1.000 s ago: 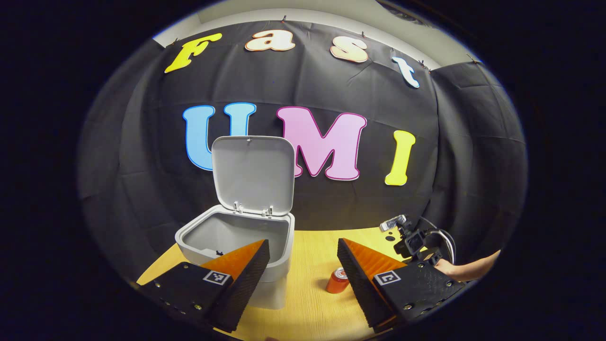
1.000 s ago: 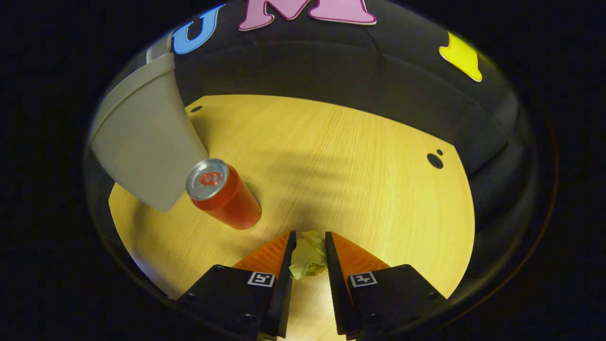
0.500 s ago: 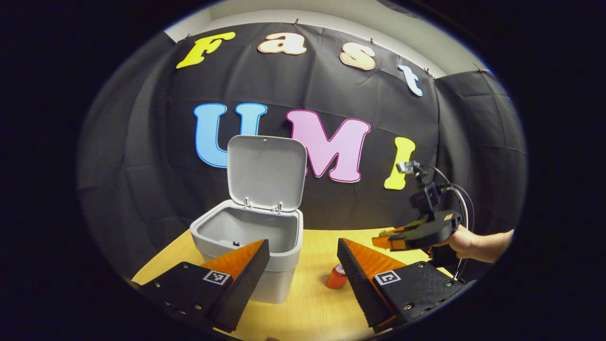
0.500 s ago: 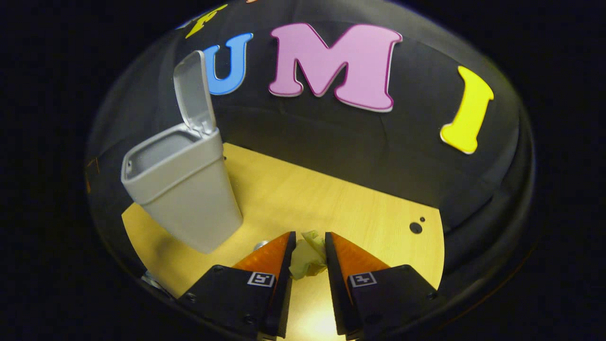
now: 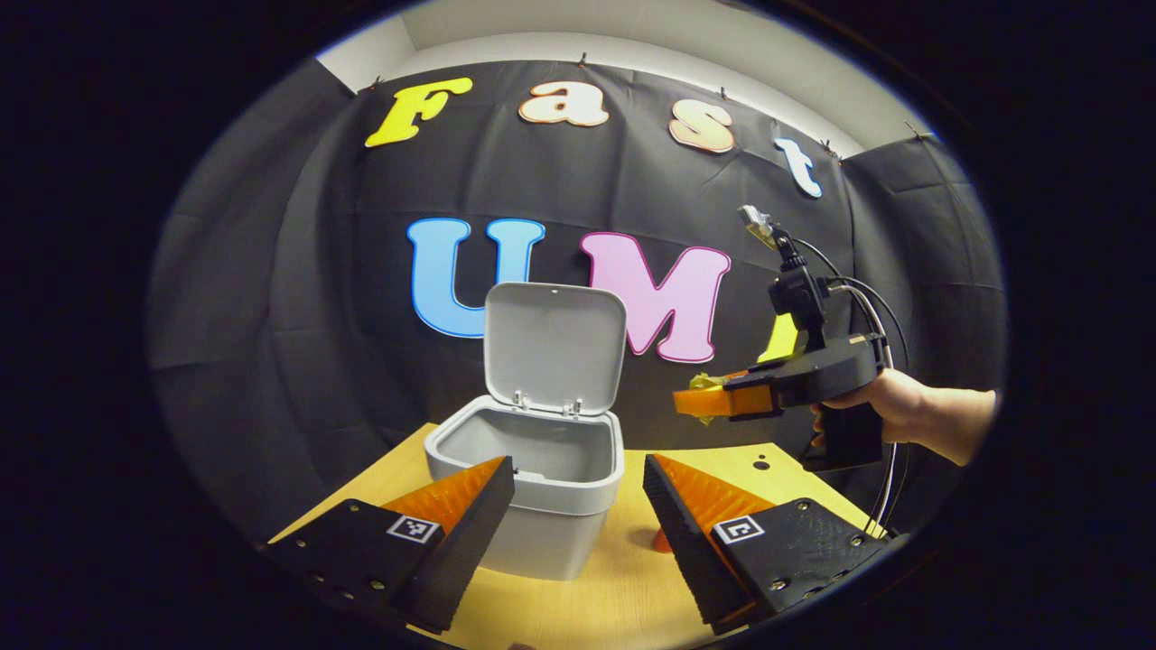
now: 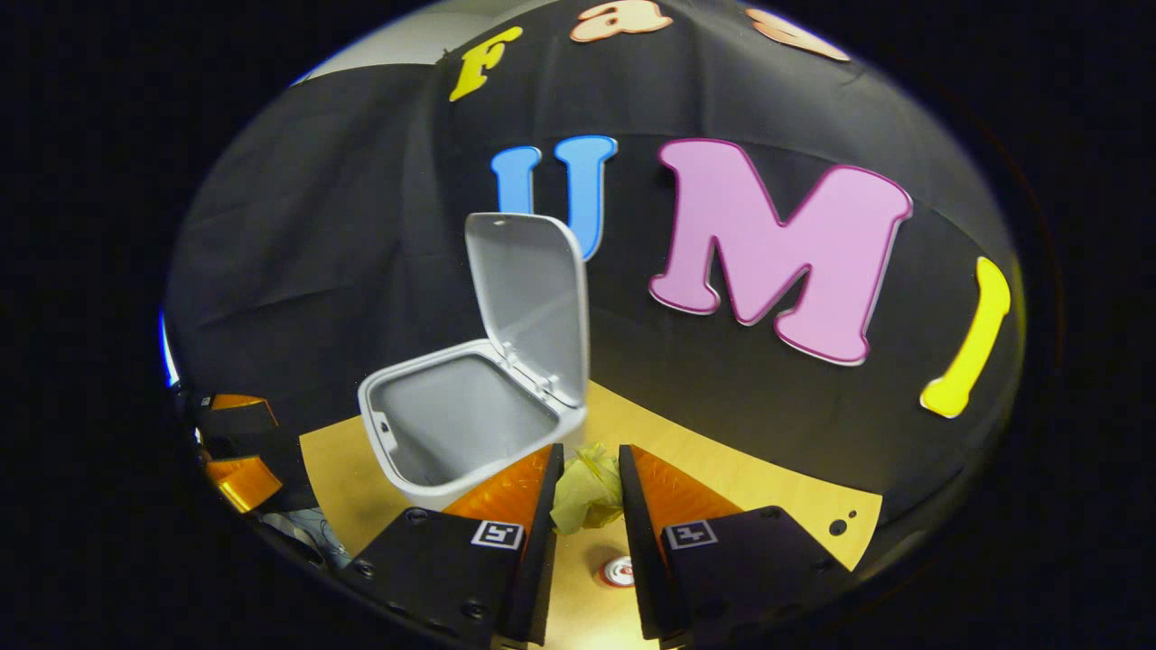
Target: Press the lid of the desktop garbage bin to open it, pick up the crumpled paper on the desktop and throw it into the bin, then pick up the pop can on the desktop and drop it into the bin, and finally close the garbage bin lid.
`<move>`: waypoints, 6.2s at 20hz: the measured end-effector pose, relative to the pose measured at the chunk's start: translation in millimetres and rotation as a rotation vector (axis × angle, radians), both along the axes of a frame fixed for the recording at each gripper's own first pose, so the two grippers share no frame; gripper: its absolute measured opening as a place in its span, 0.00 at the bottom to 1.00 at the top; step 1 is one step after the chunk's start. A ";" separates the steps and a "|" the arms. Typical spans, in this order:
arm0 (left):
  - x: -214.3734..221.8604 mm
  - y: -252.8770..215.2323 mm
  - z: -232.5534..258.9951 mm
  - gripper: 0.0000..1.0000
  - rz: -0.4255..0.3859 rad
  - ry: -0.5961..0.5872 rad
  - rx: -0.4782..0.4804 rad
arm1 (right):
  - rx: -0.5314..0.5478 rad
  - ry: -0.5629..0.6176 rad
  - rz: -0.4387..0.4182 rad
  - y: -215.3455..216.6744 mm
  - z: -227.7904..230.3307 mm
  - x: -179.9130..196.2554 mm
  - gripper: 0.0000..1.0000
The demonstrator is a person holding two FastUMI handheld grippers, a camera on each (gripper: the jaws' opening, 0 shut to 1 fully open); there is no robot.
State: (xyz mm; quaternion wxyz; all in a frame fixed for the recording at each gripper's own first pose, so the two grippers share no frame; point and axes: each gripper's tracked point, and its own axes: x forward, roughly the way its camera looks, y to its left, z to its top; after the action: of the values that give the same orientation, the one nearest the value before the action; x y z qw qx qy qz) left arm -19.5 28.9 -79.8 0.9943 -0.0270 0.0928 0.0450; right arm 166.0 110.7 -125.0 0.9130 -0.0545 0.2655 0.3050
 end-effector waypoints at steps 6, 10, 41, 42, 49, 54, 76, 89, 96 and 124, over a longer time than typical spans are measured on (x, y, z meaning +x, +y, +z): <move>-19.3 26.5 0.3 0.94 0.079 0.002 0.014 | 0.023 0.035 0.132 73.3 -7.7 -11.5 0.42; -29.0 34.4 -0.5 0.94 0.100 0.015 0.030 | 0.023 0.038 0.159 95.0 -14.1 -10.9 0.32; 80.0 -139.5 -209.4 0.95 -0.239 0.275 -0.011 | -0.066 -0.136 -0.462 -236.7 -18.3 -17.7 0.98; 87.4 -142.6 -216.0 0.95 -0.241 0.283 -0.012 | -0.071 -0.131 -0.484 -246.7 -19.9 -21.5 0.99; 127.2 -164.5 -265.1 0.95 -0.317 0.337 0.009 | -0.107 -0.136 -0.610 -293.2 -35.1 -48.7 0.98; 147.4 -177.8 -296.1 0.95 -0.361 0.376 0.051 | -0.129 -0.081 -0.657 -315.5 -57.1 -62.2 0.98; 183.0 -197.2 -332.8 0.95 -0.386 0.425 0.067 | -0.155 -0.032 -0.653 -327.3 -87.9 -54.7 0.99; 185.4 -197.2 -291.3 0.86 -0.386 0.396 0.093 | -0.141 -0.028 -0.643 -323.0 -91.1 -53.5 0.98; 198.5 -193.1 -172.8 0.85 -0.384 0.269 0.045 | -0.095 -0.043 -0.649 -313.7 -85.6 -45.0 0.98; 167.3 26.3 -9.8 0.84 0.021 0.073 0.067 | -0.115 -0.071 -0.664 -294.4 -62.7 -68.8 0.98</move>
State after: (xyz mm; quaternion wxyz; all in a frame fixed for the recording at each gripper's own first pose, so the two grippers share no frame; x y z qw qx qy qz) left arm 147.9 55.2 -89.5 0.9900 0.0068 0.1273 0.0596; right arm 97.1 -183.8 -187.8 0.9666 -0.0271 0.2536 -0.0268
